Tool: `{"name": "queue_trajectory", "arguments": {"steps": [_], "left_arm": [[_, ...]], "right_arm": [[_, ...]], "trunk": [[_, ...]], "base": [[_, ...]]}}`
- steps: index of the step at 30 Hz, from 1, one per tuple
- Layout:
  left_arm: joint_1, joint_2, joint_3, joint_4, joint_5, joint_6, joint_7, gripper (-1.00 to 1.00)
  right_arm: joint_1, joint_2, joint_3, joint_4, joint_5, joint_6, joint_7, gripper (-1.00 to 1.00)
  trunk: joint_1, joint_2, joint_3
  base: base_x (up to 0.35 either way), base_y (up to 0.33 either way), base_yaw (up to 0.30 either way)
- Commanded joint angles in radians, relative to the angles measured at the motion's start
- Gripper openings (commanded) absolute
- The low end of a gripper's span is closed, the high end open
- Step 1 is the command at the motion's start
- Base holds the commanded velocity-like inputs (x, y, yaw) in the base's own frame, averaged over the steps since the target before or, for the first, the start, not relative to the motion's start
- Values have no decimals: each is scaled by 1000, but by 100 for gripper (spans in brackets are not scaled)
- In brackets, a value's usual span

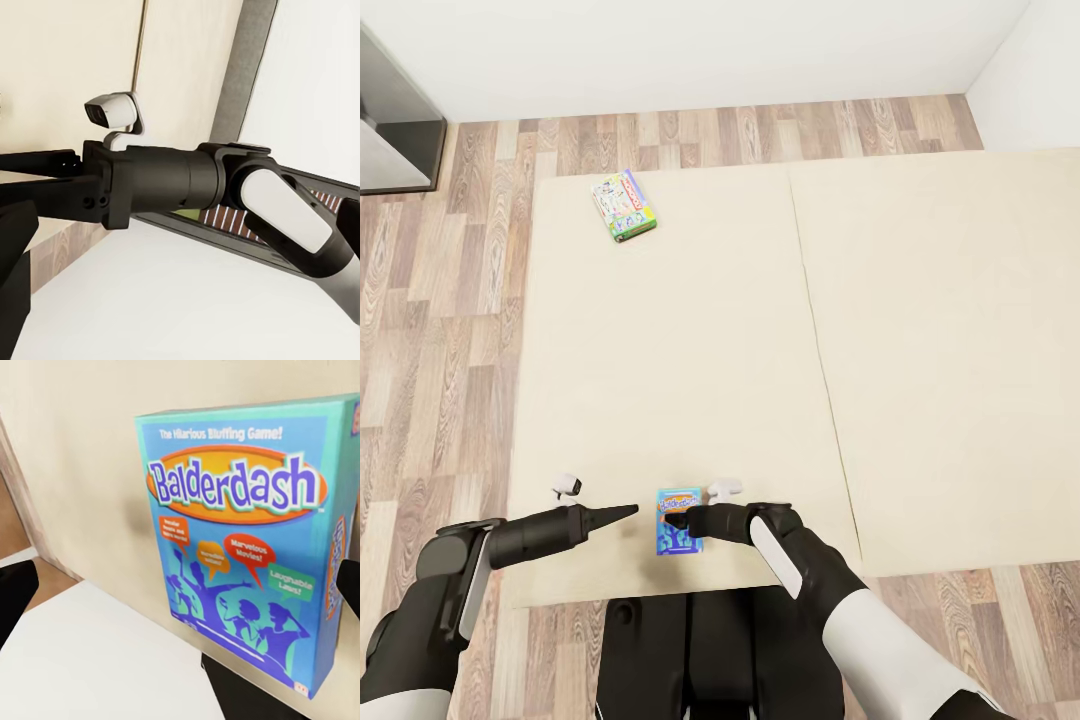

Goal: Put all the toys in the child's room - the three board games (two on the bed and one on the table), the two jigsaw puzzles on the table, and the tennis ball on the table - inside the toy box on the table in the child's room.

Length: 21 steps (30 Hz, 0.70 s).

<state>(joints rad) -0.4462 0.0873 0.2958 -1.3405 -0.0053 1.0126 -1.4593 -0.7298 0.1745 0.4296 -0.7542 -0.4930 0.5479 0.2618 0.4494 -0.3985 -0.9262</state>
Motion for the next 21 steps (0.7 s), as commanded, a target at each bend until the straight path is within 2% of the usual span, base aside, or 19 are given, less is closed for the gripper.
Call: {"name": "queue_trajectory", "arguments": {"steps": [1, 9, 21], "left_arm": [[0, 0, 0, 0, -1, 11, -4, 100], [0, 0, 0, 0, -1, 11, -4, 100], [0, 0, 0, 0, -1, 11, -4, 100]], "right_arm": [[0, 0, 0, -1, 0, 4, 1, 100], [0, 0, 0, -1, 3, 4, -8, 100], [0, 0, 0, 1, -2, 4, -75, 100]], "trunk": [[1, -1, -1], [1, -1, -1], [1, -1, -1]], "base": [[0, 0, 0], [0, 0, 0], [0, 0, 0]]}}
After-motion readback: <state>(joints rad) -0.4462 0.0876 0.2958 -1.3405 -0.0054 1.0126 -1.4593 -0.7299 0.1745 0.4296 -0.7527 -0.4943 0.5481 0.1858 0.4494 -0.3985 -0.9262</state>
